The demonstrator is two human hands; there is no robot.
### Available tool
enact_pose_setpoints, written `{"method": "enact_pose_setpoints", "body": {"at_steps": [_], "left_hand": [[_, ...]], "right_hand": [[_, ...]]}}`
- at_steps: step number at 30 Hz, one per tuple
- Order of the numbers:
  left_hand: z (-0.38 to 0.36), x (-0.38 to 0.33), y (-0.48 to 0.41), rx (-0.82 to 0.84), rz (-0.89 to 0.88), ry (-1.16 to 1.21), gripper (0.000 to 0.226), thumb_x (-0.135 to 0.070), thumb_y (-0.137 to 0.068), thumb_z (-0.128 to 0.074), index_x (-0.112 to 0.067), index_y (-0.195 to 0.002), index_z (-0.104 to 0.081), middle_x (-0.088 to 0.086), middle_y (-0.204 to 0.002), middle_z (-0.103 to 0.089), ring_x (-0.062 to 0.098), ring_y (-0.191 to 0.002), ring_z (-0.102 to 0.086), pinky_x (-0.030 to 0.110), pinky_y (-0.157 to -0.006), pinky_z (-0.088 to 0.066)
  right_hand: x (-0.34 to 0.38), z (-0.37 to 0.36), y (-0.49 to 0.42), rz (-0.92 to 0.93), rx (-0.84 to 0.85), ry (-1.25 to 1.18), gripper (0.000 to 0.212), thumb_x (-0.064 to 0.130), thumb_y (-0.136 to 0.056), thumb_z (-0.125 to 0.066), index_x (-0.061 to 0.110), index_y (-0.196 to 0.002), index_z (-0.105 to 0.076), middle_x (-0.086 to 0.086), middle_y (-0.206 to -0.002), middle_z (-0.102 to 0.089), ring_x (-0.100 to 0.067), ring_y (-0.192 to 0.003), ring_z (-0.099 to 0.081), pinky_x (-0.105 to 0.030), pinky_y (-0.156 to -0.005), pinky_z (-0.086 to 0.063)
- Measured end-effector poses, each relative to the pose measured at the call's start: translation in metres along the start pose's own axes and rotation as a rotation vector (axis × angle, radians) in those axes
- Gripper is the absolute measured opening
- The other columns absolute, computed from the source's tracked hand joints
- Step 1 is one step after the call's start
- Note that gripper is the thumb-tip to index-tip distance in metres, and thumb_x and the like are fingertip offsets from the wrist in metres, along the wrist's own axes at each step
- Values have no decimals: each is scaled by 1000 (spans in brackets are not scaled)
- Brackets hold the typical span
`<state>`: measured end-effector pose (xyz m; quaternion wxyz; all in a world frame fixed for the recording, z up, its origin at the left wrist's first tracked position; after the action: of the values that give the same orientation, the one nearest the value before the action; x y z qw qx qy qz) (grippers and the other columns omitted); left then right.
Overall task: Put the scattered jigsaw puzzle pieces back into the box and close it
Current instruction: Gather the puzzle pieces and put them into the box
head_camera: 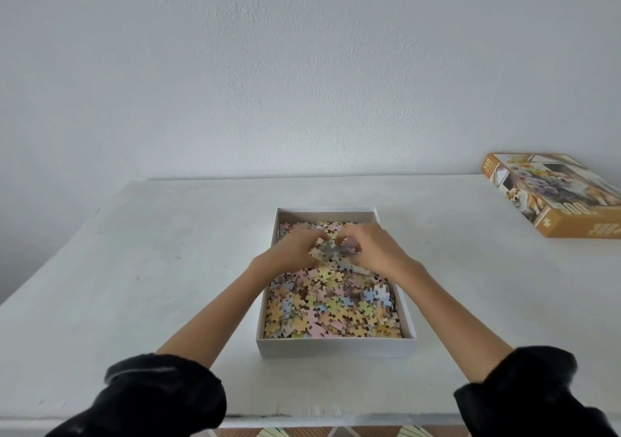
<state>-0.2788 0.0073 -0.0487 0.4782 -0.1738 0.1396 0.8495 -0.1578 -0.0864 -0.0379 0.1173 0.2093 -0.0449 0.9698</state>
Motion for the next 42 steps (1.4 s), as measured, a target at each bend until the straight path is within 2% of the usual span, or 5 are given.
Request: {"method": "enact_pose_setpoints", "body": {"at_steps": [3, 9, 23, 31, 42], "left_hand": [[-5, 7, -1, -111, 42, -36, 45, -23, -93, -47, -17, -136, -38, 11, -138, -37, 29, -129, -34, 40, -106, -33], [-24, 15, 1, 90, 208, -207, 60, -43, -98, -23, -13, -148, -4, 12, -156, 7, 34, -143, -1, 49, -116, -13], [-23, 14, 2, 64, 173, -270, 60, -46, -96, -30, -15, -146, -16, 9, -155, -11, 33, -142, -8, 49, -113, -21], [-28, 15, 16, -37, 30, -327, 50, -20, -98, -29, -12, -145, -14, 11, -153, -15, 30, -143, -9, 48, -113, -21], [-8, 10, 9, -192, -90, 30, 41, -24, -93, -48, -12, -132, -44, 11, -135, -42, 25, -126, -38, 35, -105, -34]], "right_hand": [[-2, -2, -9, 18, -119, 48, 43, 10, -89, -53, 15, -131, -47, -9, -129, -52, -24, -113, -53, -29, -88, -45], [-19, -42, -19, -105, 141, 133, 53, 18, -97, -30, 14, -146, -10, -11, -155, -9, -31, -143, -4, -45, -117, -13], [-15, -34, -15, -62, 113, 20, 52, 25, -92, -46, 21, -141, -29, -9, -149, -26, -28, -138, -21, -42, -113, -21], [-12, -39, -14, -89, 12, 310, 48, 25, -96, -33, 19, -143, -24, -11, -153, -15, -30, -142, -12, -48, -117, -8], [-11, -18, 3, -62, -331, -245, 40, 6, -86, -55, 14, -125, -54, -8, -124, -55, -20, -102, -57, -22, -88, -42]]}}
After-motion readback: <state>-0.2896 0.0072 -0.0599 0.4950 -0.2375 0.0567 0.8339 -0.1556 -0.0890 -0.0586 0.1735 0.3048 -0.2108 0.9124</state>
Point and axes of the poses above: each hand's wrist, its own y-axis away from the middle knuckle, its own z-axis out of the back of the hand, x = y × z, the point moved 2 cm from there along -y, towards the middle knuckle
